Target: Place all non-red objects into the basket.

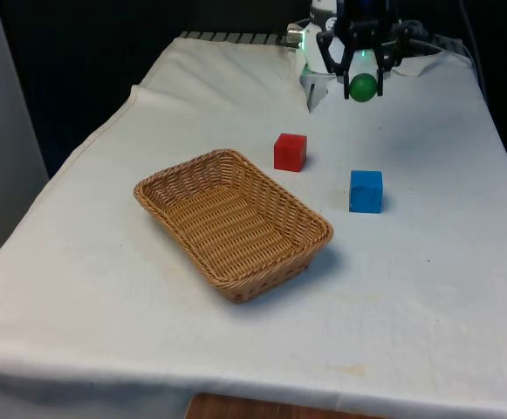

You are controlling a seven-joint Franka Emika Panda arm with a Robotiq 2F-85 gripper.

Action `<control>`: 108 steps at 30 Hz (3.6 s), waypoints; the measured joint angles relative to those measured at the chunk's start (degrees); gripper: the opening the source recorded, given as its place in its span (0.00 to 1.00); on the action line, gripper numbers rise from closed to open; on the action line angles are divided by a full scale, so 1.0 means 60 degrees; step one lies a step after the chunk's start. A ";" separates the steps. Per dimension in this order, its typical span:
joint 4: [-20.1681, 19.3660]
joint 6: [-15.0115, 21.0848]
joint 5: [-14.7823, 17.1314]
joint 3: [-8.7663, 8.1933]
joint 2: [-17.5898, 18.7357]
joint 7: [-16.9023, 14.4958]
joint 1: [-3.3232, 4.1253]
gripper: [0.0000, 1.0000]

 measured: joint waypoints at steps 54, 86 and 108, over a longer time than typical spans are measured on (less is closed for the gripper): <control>0.3476 -0.0239 0.1155 -0.2044 0.3629 -0.2378 -0.0286 0.00; 0.5481 -0.0353 0.2578 -0.2979 0.5892 -0.3839 -0.0640 0.00; 0.5701 -0.0344 0.3189 -0.3075 0.6436 -0.4278 -0.0716 1.00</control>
